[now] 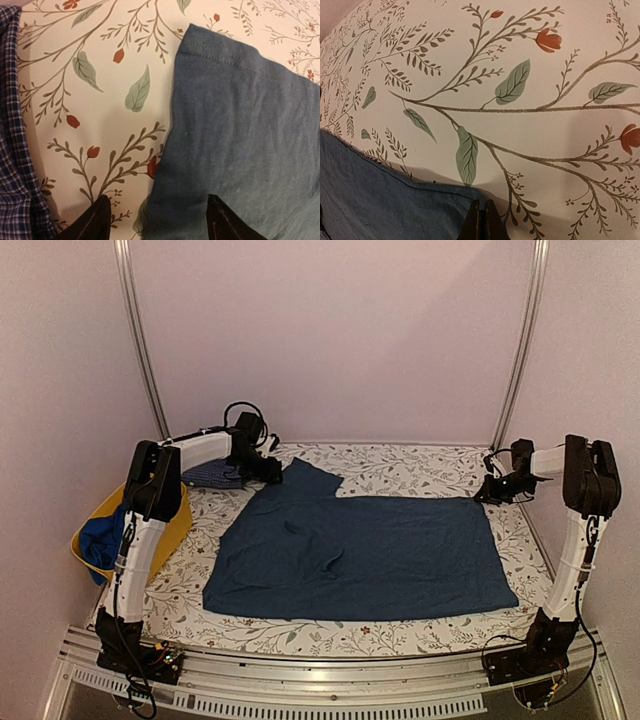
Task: Fold and stack the mixed laundry pile
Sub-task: Move the 1/3-folded T-shirt to the center of the board, then pick up the 1/3-folded T-shirt from the center of the board.
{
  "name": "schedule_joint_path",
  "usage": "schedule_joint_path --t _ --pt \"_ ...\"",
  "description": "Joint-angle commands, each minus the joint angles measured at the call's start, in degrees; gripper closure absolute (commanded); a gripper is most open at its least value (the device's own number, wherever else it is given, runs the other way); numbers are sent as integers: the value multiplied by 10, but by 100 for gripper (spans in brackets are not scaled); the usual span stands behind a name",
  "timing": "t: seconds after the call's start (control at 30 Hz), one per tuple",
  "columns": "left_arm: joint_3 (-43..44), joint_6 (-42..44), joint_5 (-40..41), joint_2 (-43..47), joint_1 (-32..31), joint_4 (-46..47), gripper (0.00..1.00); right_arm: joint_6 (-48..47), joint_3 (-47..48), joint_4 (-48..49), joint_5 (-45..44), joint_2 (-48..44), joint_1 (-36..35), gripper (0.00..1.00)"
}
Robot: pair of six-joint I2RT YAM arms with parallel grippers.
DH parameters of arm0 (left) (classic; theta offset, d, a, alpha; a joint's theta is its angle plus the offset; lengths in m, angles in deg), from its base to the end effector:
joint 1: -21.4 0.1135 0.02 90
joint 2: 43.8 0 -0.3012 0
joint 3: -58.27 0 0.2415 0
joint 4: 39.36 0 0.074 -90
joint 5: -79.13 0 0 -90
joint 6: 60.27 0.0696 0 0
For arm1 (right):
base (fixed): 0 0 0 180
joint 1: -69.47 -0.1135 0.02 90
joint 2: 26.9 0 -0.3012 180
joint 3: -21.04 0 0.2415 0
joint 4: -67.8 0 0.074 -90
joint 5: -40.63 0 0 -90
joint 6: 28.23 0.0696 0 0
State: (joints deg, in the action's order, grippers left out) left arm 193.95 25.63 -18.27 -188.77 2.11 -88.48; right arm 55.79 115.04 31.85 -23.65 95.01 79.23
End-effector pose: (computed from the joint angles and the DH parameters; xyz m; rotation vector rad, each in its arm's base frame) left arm 0.5444 -0.2000 0.1256 0.3923 2.5806 -0.3149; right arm 0.4514 -0.0470 0.1334 -0.0517 2.5913 0.5030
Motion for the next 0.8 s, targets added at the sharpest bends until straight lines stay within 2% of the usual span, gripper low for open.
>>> schedule_joint_path --t 0.0,0.1,0.2,0.33,0.4,0.53,0.67,0.77 --pt "15 8 17 -19 -14 -45 36 6 -17 -50 -19 20 -4 100" --pt "47 -3 71 -50 -22 -87 42 9 -13 -52 -19 16 -4 100" --pt "48 -4 88 -66 -27 -105 53 11 -11 -52 -19 14 -4 100" --pt "49 24 103 -77 -54 -105 61 16 -12 -51 -16 14 -4 100" --pt "57 29 109 -89 -67 -112 70 18 -13 -50 -14 14 -4 100" --pt "59 25 89 -97 -73 -118 82 22 -16 -50 -14 6 -4 100" --pt "61 8 62 -83 -59 -103 99 26 -21 -47 -15 -6 -4 100" --pt "59 -13 45 -54 -41 -76 100 32 -29 -40 -13 -21 -4 100"
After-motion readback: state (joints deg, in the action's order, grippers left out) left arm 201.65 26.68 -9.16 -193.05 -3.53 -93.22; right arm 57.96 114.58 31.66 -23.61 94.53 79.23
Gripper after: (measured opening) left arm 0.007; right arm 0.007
